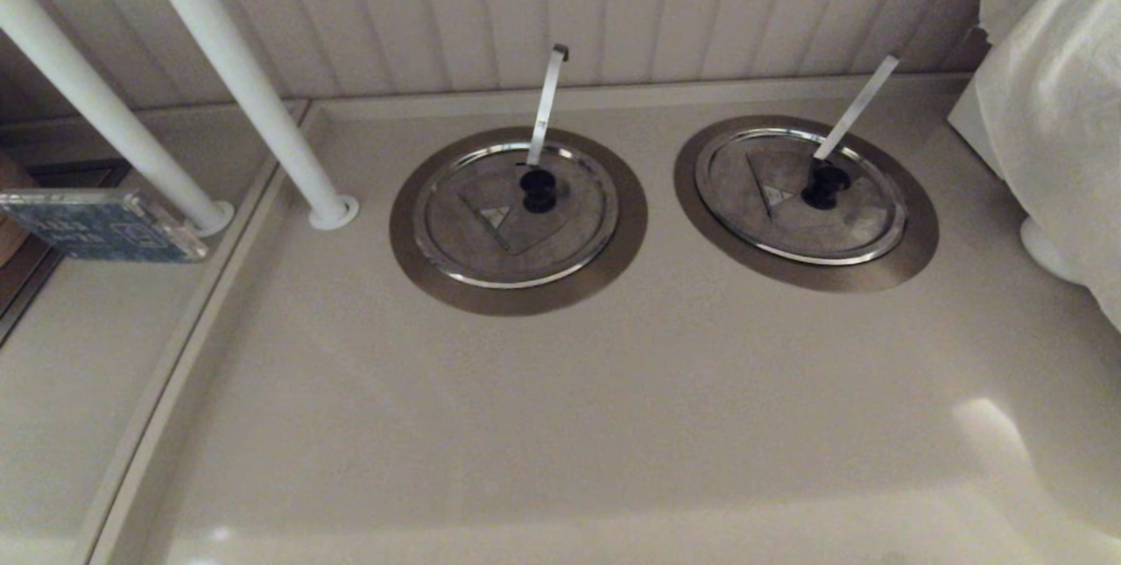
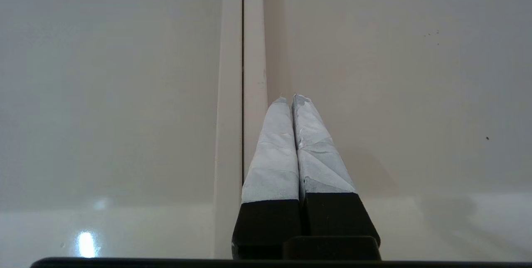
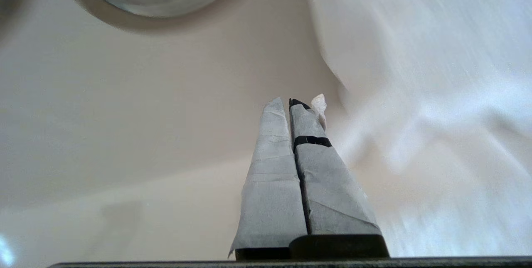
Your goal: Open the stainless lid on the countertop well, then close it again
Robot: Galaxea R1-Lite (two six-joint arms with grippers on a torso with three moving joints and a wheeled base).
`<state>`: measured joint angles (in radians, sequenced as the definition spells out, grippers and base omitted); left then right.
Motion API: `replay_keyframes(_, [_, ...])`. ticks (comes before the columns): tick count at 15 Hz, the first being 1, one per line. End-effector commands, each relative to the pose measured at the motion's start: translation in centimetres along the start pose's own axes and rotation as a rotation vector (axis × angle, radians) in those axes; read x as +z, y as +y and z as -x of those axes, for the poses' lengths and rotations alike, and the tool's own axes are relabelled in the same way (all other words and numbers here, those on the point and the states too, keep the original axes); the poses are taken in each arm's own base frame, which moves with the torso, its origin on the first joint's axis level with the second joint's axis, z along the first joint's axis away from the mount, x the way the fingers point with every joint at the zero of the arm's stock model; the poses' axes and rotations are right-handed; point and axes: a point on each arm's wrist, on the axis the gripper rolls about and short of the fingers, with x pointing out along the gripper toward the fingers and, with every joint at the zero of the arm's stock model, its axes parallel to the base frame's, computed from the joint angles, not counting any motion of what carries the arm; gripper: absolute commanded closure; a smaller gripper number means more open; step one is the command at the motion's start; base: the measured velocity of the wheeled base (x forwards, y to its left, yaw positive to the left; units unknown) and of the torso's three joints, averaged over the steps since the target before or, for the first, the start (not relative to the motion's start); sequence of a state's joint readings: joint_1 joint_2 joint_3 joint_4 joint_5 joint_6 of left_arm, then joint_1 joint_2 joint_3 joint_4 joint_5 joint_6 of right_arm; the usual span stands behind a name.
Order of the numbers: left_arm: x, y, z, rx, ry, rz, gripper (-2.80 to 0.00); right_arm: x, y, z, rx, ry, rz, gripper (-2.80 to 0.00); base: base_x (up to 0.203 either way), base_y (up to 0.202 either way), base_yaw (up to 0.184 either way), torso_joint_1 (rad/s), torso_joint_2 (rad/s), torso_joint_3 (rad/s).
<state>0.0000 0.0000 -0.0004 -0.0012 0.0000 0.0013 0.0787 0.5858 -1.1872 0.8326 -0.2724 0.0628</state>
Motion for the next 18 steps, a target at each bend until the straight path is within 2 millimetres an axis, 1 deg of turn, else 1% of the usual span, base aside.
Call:
replay_keyframes(1, [0.0, 0.0, 0.0, 0.000, -0.001, 0.000, 0.00, -3.4, -0.1, 3.6, -0.017, -0.045, -0.032, 0.00, 0.000, 0.000, 0.000, 0.000, 0.00, 0.000])
replay_keyframes(2, [0.0, 0.0, 0.0, 0.000, -0.001, 0.001, 0.00, -4.8, 0.0, 4.7, 0.094, -0.068, -0.030, 0.00, 0.000, 0.000, 0.000, 0.000, 0.00, 0.000])
replay_keyframes(3, [0.0, 0.0, 0.0, 0.000, -0.002, 0.000, 0.00, -6.2, 0.2, 5.4, 0.246, -0.081, -0.007, 0.00, 0.000, 0.000, 0.000, 0.000, 0.00, 0.000])
replay_keyframes(4, [0.0, 0.0, 0.0, 0.000, -0.001, 0.000, 0.00, -7.7, 0.4, 5.5, 0.324, -0.074, 0.033, 0.00, 0.000, 0.000, 0.000, 0.000, 0.00, 0.000])
replay_keyframes(5, [0.0, 0.0, 0.0, 0.000, -0.001, 0.001, 0.00, -8.6, 0.3, 5.7, 0.347, -0.089, 0.058, 0.00, 0.000, 0.000, 0.000, 0.000, 0.00, 0.000])
replay_keyframes(6, [0.0, 0.0, 0.0, 0.000, -0.001, 0.000, 0.00, -8.9, -0.1, 5.8, 0.381, -0.107, 0.072, 0.00, 0.000, 0.000, 0.000, 0.000, 0.00, 0.000])
replay_keyframes(7, [0.0, 0.0, 0.0, 0.000, -0.001, 0.000, 0.00, -9.0, -0.4, 5.7, 0.411, -0.117, 0.084, 0.00, 0.000, 0.000, 0.000, 0.000, 0.00, 0.000])
replay_keyframes(9, [0.0, 0.0, 0.0, 0.000, -0.001, 0.000, 0.00, -8.4, -0.5, 5.4, 0.390, -0.127, 0.087, 0.00, 0.000, 0.000, 0.000, 0.000, 0.00, 0.000])
replay_keyframes(10, [0.0, 0.0, 0.0, 0.000, -0.001, 0.000, 0.00, -9.0, -0.5, 5.8, 0.379, -0.151, 0.097, 0.00, 0.000, 0.000, 0.000, 0.000, 0.00, 0.000])
replay_keyframes(12, [0.0, 0.0, 0.0, 0.000, -0.001, 0.000, 0.00, -11.7, -0.6, 6.8, 0.345, -0.221, 0.136, 0.00, 0.000, 0.000, 0.000, 0.000, 0.00, 0.000])
replay_keyframes(13, [0.0, 0.0, 0.0, 0.000, -0.002, 0.001, 0.00, -13.4, -0.5, 6.3, 0.334, -0.209, 0.145, 0.00, 0.000, 0.000, 0.000, 0.000, 0.00, 0.000])
replay_keyframes(15, [0.0, 0.0, 0.0, 0.000, -0.003, 0.000, 0.00, -15.4, -0.1, 4.0, 0.334, -0.101, 0.095, 0.00, 0.000, 0.000, 0.000, 0.000, 0.00, 0.000])
replay_keyframes(16, [0.0, 0.0, 0.0, 0.000, -0.001, 0.000, 0.00, -16.2, 0.1, 2.5, 0.334, -0.059, 0.079, 0.00, 0.000, 0.000, 0.000, 0.000, 0.00, 0.000])
replay_keyframes(18, [0.0, 0.0, 0.0, 0.000, -0.001, 0.000, 0.00, -17.8, 0.7, -1.1, 0.321, -0.049, 0.076, 0.00, 0.000, 0.000, 0.000, 0.000, 0.00, 0.000])
